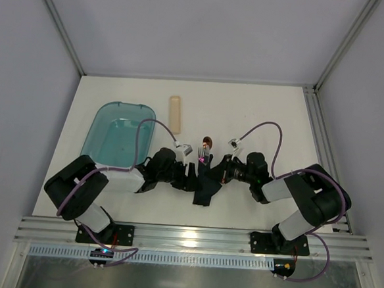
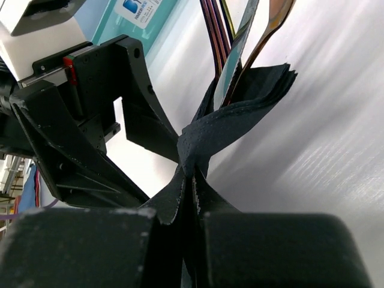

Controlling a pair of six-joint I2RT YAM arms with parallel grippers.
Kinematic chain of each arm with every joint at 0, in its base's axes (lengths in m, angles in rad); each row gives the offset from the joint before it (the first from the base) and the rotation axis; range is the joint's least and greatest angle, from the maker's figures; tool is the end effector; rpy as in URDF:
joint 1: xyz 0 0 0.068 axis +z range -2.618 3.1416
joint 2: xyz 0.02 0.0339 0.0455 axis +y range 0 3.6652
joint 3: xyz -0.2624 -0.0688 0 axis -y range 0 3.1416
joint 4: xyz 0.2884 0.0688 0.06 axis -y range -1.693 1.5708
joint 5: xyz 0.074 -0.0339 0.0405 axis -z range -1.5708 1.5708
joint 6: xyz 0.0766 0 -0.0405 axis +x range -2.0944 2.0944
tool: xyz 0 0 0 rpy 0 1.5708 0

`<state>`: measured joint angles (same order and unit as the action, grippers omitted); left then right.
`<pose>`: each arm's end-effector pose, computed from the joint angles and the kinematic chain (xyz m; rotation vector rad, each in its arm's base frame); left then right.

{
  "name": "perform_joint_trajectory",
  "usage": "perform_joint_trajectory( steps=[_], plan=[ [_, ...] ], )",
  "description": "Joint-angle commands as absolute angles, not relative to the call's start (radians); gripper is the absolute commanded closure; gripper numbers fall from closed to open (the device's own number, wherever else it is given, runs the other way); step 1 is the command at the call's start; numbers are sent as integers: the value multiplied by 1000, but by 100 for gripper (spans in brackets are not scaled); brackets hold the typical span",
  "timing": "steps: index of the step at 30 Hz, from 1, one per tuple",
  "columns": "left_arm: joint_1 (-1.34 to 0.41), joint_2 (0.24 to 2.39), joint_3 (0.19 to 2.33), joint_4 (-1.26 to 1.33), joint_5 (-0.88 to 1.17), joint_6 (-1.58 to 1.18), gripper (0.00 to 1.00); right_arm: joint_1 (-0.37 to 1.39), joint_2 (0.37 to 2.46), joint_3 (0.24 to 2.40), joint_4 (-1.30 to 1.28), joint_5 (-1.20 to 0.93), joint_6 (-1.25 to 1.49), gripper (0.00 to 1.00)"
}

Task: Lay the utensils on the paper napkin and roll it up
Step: Pick up the utensils from the center of the board.

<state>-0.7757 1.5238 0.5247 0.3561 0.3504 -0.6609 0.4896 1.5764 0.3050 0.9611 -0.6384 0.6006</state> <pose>0.2179 -0.2505 0.0780 0.3534 2.4076 -1.1211 0.2370 0.1780 0.0766 -0.3686 2.0133 1.3149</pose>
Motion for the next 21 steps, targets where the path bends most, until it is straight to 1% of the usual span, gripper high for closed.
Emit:
perform_joint_trajectory(
  steps=[1, 11, 19, 21],
  plan=[
    [-772, 1537, 520, 518, 440, -624, 36, 488, 1572, 301, 1150, -676, 607, 96],
    [-770, 1640, 496, 695, 581, -644, 35, 488, 1537, 281, 1184, -672, 612, 96],
    [-772, 1687, 463, 801, 612, -681, 35, 488, 1531, 275, 1221, -676, 626, 96],
    [-770, 1704, 463, 834, 626, -692, 37, 488, 1532, 272, 1229, -675, 626, 96]
  ],
)
